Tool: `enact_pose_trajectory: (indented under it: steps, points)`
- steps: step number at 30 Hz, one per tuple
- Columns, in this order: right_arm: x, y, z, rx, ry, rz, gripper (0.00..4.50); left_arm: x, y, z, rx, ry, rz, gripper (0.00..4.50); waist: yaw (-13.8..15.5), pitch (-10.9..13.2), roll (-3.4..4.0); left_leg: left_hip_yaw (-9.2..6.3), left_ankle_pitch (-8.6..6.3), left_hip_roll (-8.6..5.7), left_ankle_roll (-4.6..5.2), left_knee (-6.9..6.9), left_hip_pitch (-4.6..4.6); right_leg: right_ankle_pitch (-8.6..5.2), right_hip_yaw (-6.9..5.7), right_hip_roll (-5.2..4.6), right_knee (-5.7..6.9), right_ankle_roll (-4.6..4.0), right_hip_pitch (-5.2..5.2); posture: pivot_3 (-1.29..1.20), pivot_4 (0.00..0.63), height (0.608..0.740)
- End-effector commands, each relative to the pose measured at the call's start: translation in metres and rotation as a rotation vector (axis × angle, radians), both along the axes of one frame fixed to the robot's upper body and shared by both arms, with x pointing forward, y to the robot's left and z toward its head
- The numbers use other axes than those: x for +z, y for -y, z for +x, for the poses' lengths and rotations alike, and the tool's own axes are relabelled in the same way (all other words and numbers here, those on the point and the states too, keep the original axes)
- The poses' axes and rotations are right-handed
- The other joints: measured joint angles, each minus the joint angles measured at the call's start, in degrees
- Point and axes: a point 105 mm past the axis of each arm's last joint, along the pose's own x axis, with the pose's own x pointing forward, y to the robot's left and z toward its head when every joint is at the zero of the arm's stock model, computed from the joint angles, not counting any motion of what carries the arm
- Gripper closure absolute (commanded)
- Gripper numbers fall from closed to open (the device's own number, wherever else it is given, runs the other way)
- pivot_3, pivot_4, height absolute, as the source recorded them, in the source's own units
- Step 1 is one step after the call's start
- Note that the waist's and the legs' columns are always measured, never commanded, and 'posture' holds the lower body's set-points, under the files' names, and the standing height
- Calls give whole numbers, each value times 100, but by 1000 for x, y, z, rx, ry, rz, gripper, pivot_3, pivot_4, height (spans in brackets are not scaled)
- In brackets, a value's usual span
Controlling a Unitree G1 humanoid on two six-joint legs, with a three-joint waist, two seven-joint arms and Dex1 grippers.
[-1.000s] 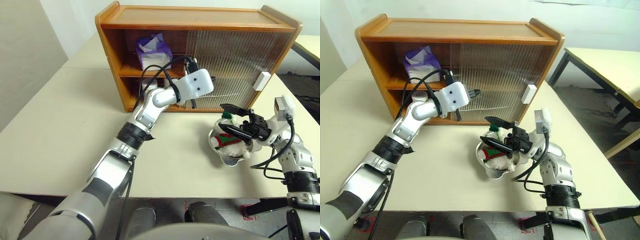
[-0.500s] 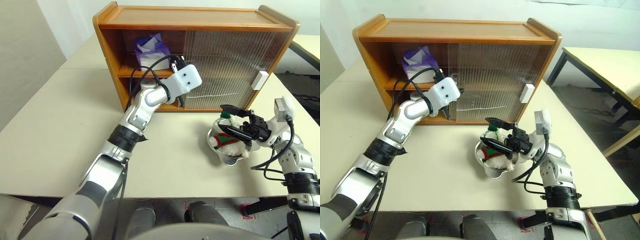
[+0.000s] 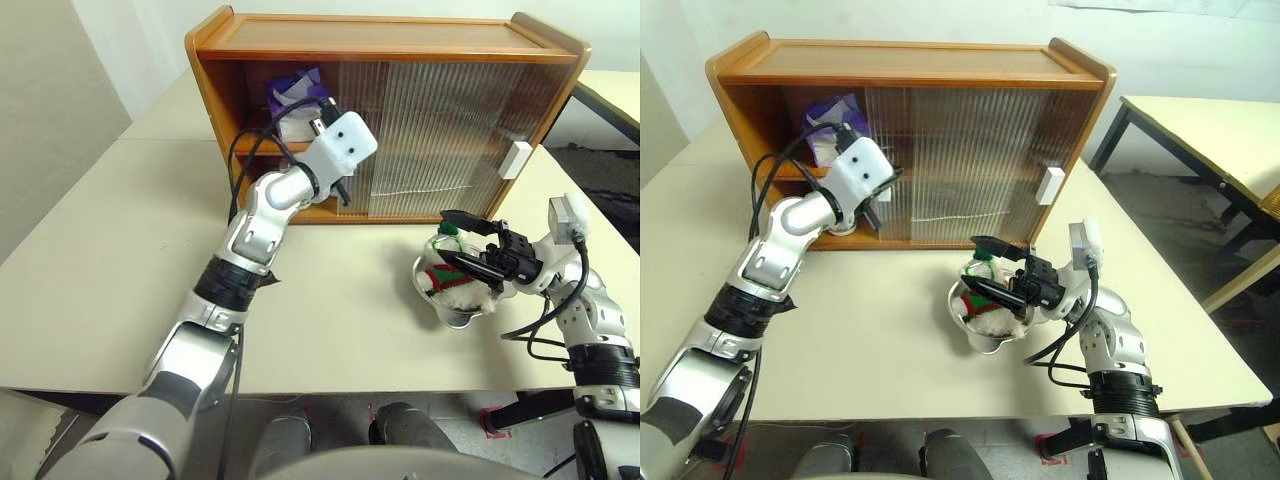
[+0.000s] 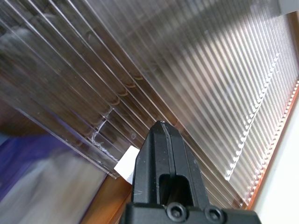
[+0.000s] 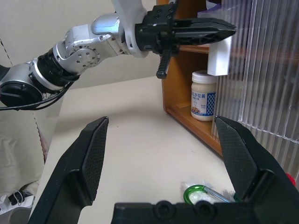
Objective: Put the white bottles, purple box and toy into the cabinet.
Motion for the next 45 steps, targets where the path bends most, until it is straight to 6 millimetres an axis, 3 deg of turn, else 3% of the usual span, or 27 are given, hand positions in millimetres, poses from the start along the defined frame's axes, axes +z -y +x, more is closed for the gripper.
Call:
enact_pose_trajectory:
  steps: [1, 24, 27, 37, 45]
  points:
    - [-1, -1, 0, 8, 7, -12, 0, -8, -33, 7, 117, -28, -3, 4477, 2, -1, 1, 0, 0, 0, -1, 0, 1, 0, 0, 0, 1, -1, 0, -94, 0, 740]
    - [4, -4, 3, 19, 11, -16, 0, -18, -124, 9, 318, -41, 87, 4477, -6, -7, 11, 2, 19, 12, -26, -38, 61, 15, -5, 1, 14, -16, 10, -78, 0, 740]
    - [4, -4, 3, 24, 10, -17, 0, -20, -145, 6, 369, -44, 95, 4477, -38, -11, 18, 2, 19, 13, -28, -43, 61, 18, -4, 1, 14, -21, 5, -70, 0, 740]
    - [6, -6, 6, 46, 7, -21, 0, -21, -186, -6, 468, -48, 126, 4477, -34, -22, 35, 1, 42, 17, -58, -107, 74, 24, -3, 3, 15, -34, -16, -43, 0, 740]
    - [6, -3, 9, 51, 6, -25, 0, -21, -205, -18, 508, -47, 145, 4477, -31, -42, 65, 2, 52, 24, -72, -156, 71, 27, -2, 7, 17, -56, -48, -22, 0, 740]
